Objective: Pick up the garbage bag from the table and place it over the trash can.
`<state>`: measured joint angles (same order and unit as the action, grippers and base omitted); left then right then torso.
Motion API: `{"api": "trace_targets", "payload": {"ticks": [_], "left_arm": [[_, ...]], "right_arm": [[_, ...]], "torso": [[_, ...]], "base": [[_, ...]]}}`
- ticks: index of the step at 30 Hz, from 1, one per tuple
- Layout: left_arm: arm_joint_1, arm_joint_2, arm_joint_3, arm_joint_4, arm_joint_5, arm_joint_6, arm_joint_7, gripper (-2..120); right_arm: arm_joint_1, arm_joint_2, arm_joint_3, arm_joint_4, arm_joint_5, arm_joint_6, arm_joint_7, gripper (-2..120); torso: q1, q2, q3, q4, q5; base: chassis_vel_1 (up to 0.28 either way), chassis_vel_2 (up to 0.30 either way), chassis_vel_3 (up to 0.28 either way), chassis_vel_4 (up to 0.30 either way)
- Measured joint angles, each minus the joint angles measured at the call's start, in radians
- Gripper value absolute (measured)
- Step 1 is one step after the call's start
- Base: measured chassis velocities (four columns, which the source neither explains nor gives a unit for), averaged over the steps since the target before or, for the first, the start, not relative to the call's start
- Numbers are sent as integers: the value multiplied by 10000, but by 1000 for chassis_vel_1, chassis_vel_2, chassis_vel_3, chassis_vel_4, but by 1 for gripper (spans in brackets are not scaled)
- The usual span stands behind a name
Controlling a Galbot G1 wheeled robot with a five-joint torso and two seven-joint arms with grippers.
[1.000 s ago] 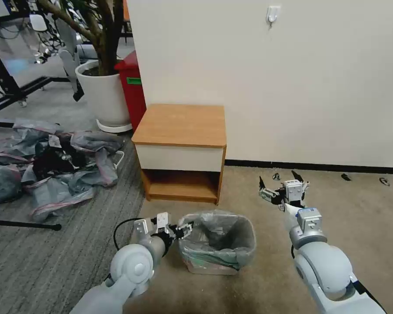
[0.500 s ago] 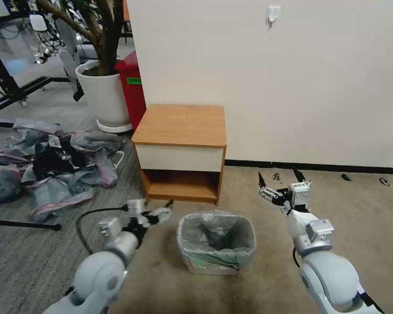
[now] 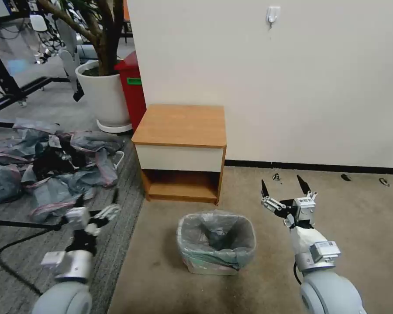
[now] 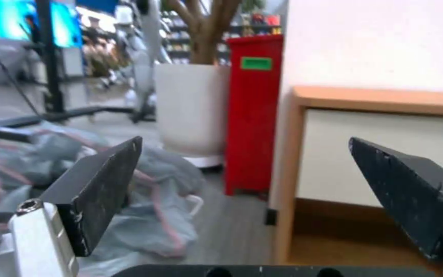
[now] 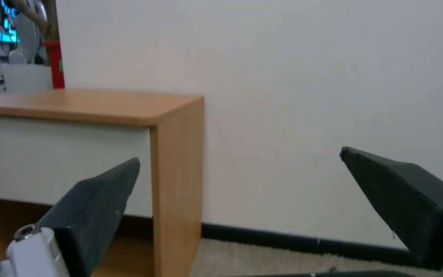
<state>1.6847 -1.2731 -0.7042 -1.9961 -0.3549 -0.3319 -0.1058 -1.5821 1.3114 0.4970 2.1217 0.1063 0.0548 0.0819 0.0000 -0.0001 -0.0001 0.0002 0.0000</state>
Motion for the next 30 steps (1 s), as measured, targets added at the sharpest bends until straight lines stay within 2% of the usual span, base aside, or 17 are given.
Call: {"api": "trace_targets", "payload": {"ticks": [3,12,30], "left_arm": [[4,-574,218,452,323,-560,298,100],[-287,-1306,785,830,749,-788,593,100],[-420,-1397,1071,987,857,-721,599,100]], "right_arm": [[65,96,221,-346,47,-147,-179,100],[296,322,714,-1176,-208,-140,87,100],[325,367,784,-1220,-234,-117,122,100]], "torso": [[0,1,0,0,0],[0,0,0,-3,2],[-1,0,0,-2,0]], "base": [[0,0,0,0],[0,0,0,0],[0,0,0,0]]}}
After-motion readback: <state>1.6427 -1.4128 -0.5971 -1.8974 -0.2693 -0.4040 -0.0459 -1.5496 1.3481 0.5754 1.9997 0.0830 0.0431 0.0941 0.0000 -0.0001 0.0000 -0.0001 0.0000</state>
